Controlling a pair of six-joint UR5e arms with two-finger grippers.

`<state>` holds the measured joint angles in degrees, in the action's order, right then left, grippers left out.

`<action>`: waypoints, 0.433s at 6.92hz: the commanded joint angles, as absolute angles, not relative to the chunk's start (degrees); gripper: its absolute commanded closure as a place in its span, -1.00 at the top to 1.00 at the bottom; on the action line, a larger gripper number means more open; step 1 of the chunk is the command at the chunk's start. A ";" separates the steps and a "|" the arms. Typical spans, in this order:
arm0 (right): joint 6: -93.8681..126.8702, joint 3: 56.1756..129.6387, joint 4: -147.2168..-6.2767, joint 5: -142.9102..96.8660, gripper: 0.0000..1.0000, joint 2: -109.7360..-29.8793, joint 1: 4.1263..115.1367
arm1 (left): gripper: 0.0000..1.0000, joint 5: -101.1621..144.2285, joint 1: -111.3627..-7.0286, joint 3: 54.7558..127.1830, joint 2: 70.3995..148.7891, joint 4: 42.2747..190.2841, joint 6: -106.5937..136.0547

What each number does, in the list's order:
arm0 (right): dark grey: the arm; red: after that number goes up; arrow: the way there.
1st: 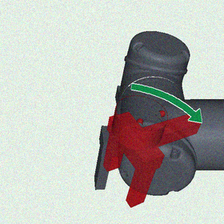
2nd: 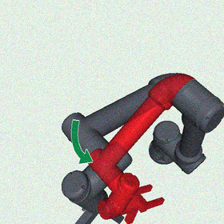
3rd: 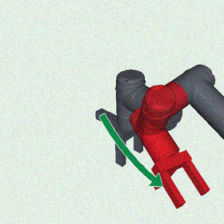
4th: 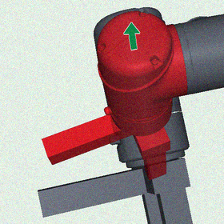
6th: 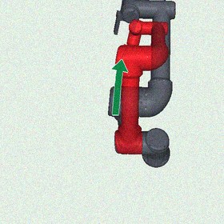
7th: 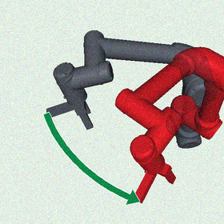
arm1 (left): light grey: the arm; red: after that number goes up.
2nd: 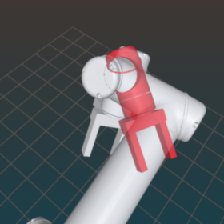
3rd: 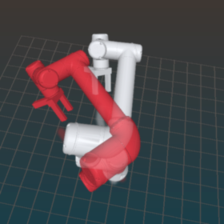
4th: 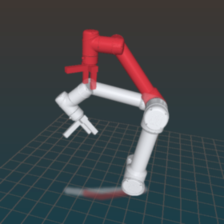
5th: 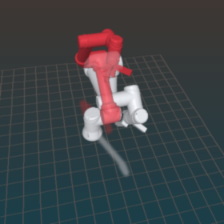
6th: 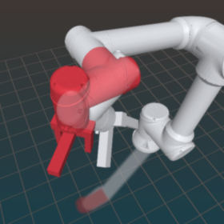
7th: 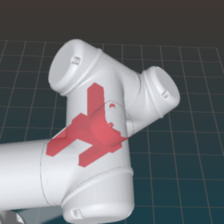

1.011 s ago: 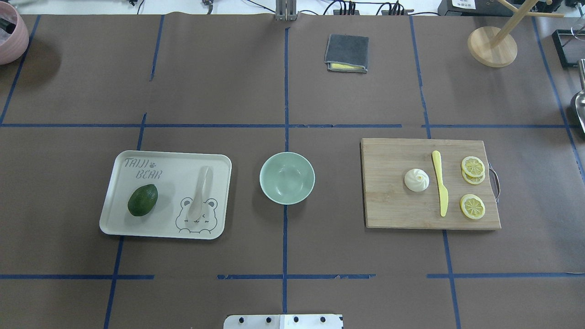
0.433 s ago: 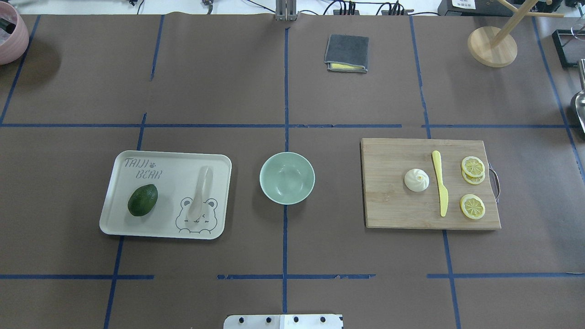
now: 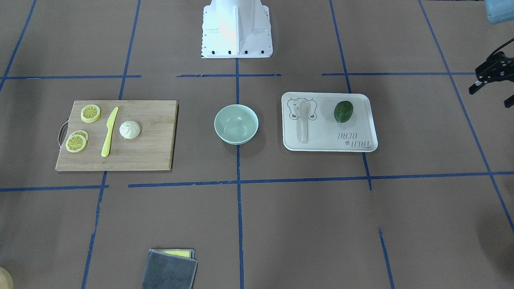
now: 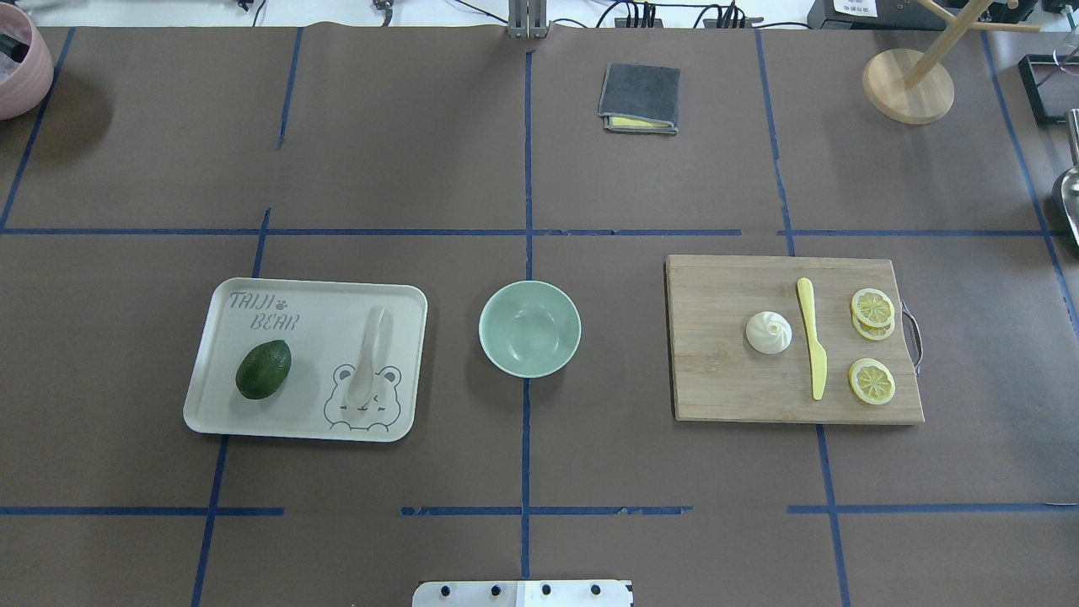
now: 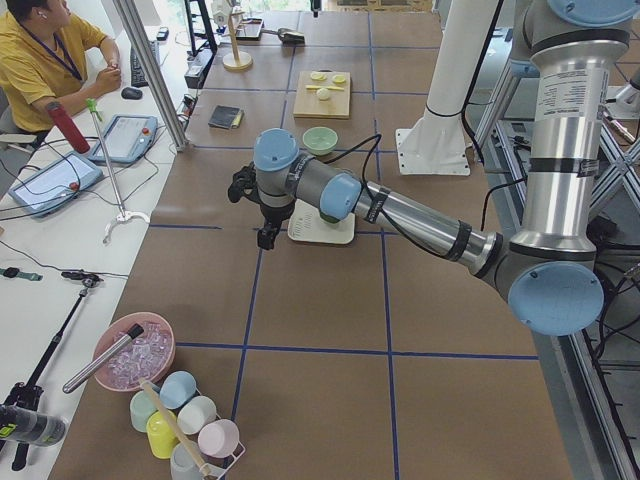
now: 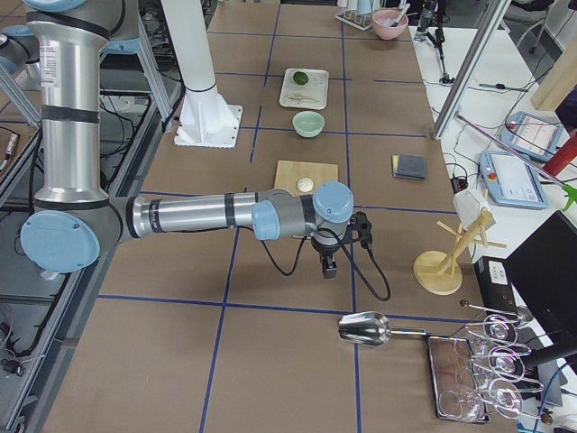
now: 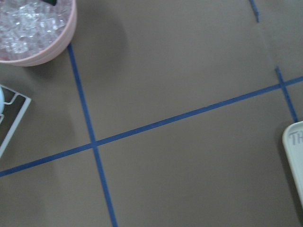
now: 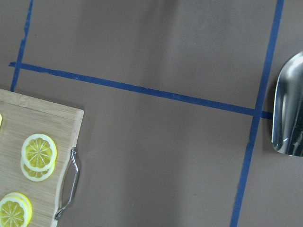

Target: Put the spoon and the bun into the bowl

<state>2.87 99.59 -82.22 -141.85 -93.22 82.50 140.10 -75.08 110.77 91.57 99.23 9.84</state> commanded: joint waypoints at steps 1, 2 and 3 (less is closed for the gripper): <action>6.13 99.93 -77.70 -142.73 1.00 -93.43 80.60 | 0.99 139.66 -62.65 107.67 93.59 117.88 31.33; 9.55 99.93 -77.43 -142.65 1.00 -93.43 79.12 | 0.97 131.04 -53.79 106.45 100.74 117.95 42.77; 9.84 99.84 -77.43 -142.56 1.00 -93.60 79.01 | 0.96 123.65 -47.61 104.87 105.07 116.30 47.76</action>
